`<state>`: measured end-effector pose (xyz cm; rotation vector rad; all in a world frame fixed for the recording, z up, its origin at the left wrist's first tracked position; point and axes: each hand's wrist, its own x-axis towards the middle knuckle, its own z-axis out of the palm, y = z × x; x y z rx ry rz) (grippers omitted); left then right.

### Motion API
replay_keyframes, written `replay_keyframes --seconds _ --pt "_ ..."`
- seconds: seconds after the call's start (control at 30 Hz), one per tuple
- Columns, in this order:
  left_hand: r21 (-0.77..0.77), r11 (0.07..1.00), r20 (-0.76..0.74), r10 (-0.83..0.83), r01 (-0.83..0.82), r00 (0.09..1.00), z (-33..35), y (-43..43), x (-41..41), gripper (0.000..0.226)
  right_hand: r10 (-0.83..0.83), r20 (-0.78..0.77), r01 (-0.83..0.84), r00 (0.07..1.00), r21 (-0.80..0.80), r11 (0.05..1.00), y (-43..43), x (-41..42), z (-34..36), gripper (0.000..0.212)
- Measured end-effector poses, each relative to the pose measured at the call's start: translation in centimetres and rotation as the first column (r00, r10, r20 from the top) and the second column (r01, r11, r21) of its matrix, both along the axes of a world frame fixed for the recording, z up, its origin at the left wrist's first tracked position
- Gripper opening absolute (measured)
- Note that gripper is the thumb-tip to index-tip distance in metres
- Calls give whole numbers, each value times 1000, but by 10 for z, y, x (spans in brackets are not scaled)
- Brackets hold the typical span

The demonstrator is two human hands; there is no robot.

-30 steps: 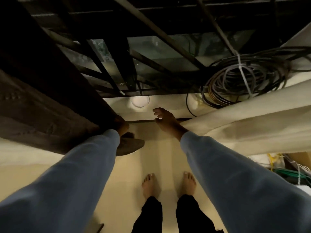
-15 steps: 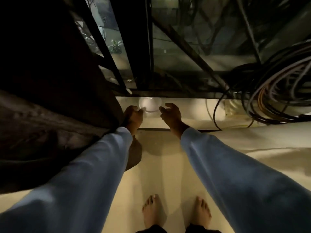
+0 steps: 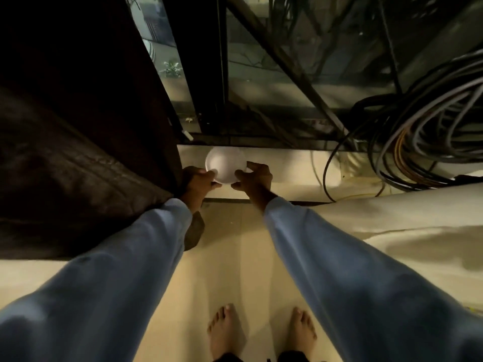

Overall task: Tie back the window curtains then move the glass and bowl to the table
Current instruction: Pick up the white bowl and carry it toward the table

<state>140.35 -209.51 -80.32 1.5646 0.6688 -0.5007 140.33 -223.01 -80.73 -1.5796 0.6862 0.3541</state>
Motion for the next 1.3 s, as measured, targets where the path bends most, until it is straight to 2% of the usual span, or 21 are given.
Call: replay_keyframes --seconds 0.07,0.2,0.37,0.43,0.5,0.57,0.7,0.8,0.97,1.1,1.3 --pt "-18 999 -16 48 -48 999 19 -10 -20 41 30 20 -29 999 -22 999 -5 -14 14 49" --pt "-99 987 -18 125 -126 992 49 -30 -59 53 41 -48 -45 998 -90 995 -22 -60 55 53" --pt "-234 969 -3 84 -82 996 111 -51 -125 45 -34 -51 41 998 133 990 -55 -128 118 44" --pt "-308 942 -56 123 -134 991 131 -59 -146 42 -14 -71 22 997 116 993 -68 -150 135 46" --pt "-310 939 -78 128 -146 989 162 -68 -171 34 53 -51 -49 997 74 996 -81 -174 161 49" --pt "-226 966 -57 115 -125 992 187 -75 -195 22 107 -52 -103 993 59 993 -89 -196 188 52" --pt "-251 932 -125 236 -261 964 256 -85 -250 32 204 -40 -200 978 76 977 -96 -240 244 47" --pt "-214 940 -62 257 -264 964 300 -79 -292 31 277 -16 -273 961 132 953 -88 -267 272 39" --pt "-185 899 47 412 -397 910 360 -49 -358 31 470 94 -478 878 99 873 -52 -302 333 45" --pt "-126 890 168 455 -439 874 401 -12 -395 28 571 187 -591 799 67 804 -12 -315 367 44" --pt "-56 819 347 553 -571 758 444 68 -459 30 654 242 -682 716 47 729 84 -349 419 36"
